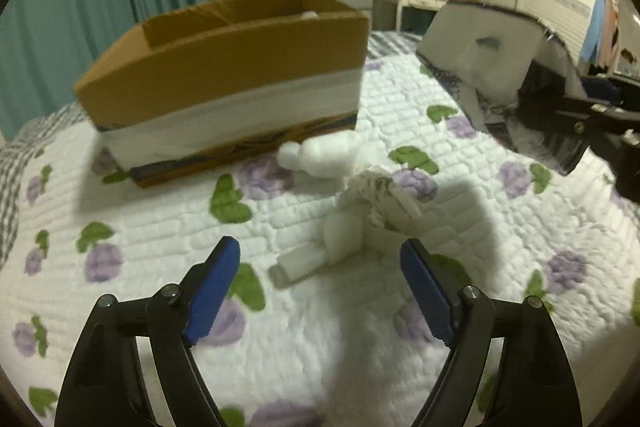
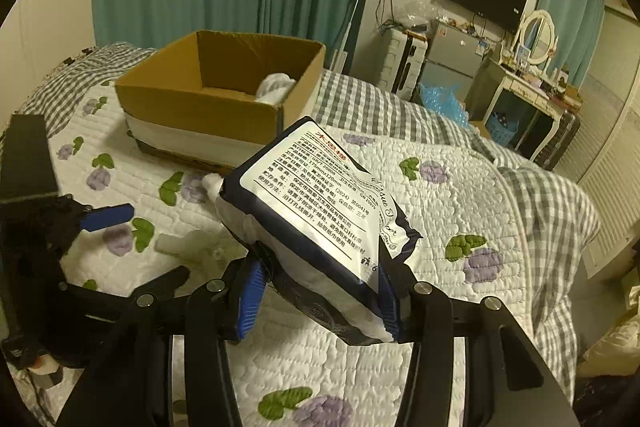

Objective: Organize soft objects
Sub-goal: 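Grasp a small white cotton piece with the left gripper while the right holds the pad bag, then lower the pad bag and cotton piece into the box and open both grippers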

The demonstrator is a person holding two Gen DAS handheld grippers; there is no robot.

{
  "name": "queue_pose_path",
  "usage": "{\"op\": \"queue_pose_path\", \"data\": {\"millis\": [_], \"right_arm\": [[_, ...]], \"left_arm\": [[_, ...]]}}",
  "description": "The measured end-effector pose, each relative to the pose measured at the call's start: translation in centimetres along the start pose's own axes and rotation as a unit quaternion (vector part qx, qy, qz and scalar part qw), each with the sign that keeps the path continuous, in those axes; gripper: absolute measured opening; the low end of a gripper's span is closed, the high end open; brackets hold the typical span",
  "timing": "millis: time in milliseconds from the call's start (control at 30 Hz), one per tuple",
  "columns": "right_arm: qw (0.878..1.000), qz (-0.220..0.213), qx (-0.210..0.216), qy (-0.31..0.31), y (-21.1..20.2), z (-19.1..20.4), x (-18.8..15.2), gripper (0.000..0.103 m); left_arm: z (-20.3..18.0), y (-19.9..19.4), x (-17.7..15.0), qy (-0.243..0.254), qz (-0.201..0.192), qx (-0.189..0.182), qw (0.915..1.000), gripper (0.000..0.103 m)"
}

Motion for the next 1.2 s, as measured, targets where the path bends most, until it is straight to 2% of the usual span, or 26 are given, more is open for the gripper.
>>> {"op": "queue_pose_path", "data": {"millis": [167,200,233,300,333,400,433,533,600,733,833,1000,1200], "right_arm": [[1.0,0.005,0.006,0.002,2.0,-0.9,0.2,0.048],[1.0,0.007,0.006,0.002,2.3,-1.0,0.2,0.048],[1.0,0.008,0.007,0.002,2.6,-1.2,0.2,0.048],[1.0,0.012,0.01,0.005,3.0,-1.4,0.1,0.048],[1.0,0.013,0.011,0.007,3.1,-1.5,0.0,0.048],[1.0,0.013,0.008,0.008,3.0,-1.6,0.0,0.048],[1.0,0.012,0.007,0.009,2.8,-1.6,-0.1,0.048],[1.0,0.008,0.003,0.009,1.7,-1.3,-0.1,0.048],[1.0,0.003,0.0,0.006,0.6,-1.0,0.1,0.048],[1.0,-0.016,-0.008,-0.001,-2.5,-0.1,0.8,0.048],[0.999,-0.032,-0.01,-0.005,-4.7,0.5,1.4,0.048],[0.999,-0.049,-0.013,-0.008,-6.8,1.4,2.5,0.048],[0.998,-0.061,-0.004,-0.017,-6.8,2.3,4.6,0.048]], "left_arm": [[-0.3,3.9,0.7,0.016,0.028,-0.017,0.9993,0.081],[-0.3,4.2,0.9,0.019,0.028,-0.025,0.9991,0.076],[-0.2,4.5,1.0,0.02,0.028,-0.032,0.9989,0.058],[-0.2,4.8,1.1,0.017,0.033,-0.059,0.9976,0.049],[-0.2,4.8,1.1,0.016,0.037,-0.071,0.9966,0.039],[-0.6,4.3,0.9,0.029,0.032,-0.079,0.996,0.032],[-0.9,3.9,0.7,0.038,0.028,-0.078,0.9959,0.025],[-1.6,2.5,0.4,0.058,0.019,-0.058,0.9964,0.024],[-1.5,1.6,0.3,0.053,0.013,-0.065,0.9964,0.021],[-0.9,-0.7,0.5,0.041,0.0,-0.07,0.9967,0.021],[-0.2,-3.3,1.1,0.036,-0.026,-0.067,0.9967,0.021],[1.1,-6.3,2.5,0.034,-0.056,-0.064,0.9958,0.021],[2.8,-8.9,5.9,0.038,-0.09,-0.047,0.9941,0.021]]}}
Point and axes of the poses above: each gripper's, at about its wrist camera, not at the fingertips, and y roughly the way its jaws point, z to its left, x to its top, the point moved 1 cm from there along y, roughly the way its jaws point, and after that the axes turned 6 degrees about z, right-handed, at the moved point
